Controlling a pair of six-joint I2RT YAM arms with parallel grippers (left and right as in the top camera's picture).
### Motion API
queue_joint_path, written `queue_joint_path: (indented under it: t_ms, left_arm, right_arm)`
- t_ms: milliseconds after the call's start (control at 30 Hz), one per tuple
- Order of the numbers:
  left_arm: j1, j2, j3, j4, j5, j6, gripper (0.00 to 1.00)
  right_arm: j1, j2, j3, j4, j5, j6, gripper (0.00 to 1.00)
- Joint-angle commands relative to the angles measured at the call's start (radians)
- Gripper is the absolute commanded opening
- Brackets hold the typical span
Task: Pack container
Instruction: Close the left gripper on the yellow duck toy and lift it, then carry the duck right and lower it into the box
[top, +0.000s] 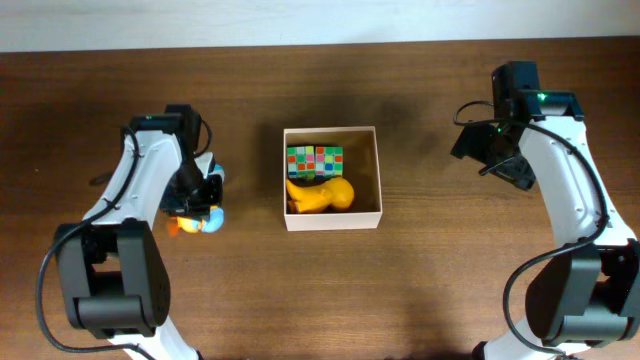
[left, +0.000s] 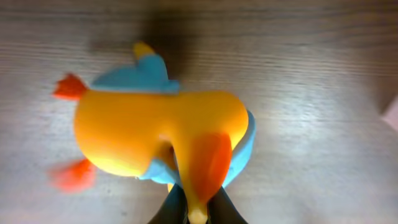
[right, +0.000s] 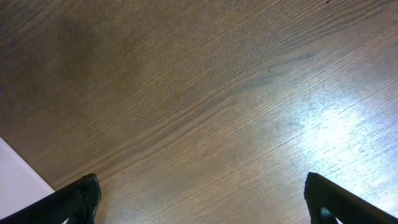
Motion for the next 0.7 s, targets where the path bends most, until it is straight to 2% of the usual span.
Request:
queue_joint_path:
  t_ms: [0, 300, 667]
  left_arm:
    - [0.004, 0.006, 0.1, -0.053, 0.012, -0.006, 0.08]
    - [-0.037, 0.006, 0.238, -0.135, 0.012, -0.006, 0.08]
    - [-0.239, 0.006, 0.463, -0.14, 0.012, 0.003, 0.08]
  right_arm:
    - [-0.005, -0.008, 0.0, 0.001, 0.003, 0.001, 0.99]
    - [-0.005, -0.008, 0.0, 0.001, 0.003, 0.001, 0.99]
    - [-0.005, -0.008, 0.0, 0.001, 0.003, 0.001, 0.99]
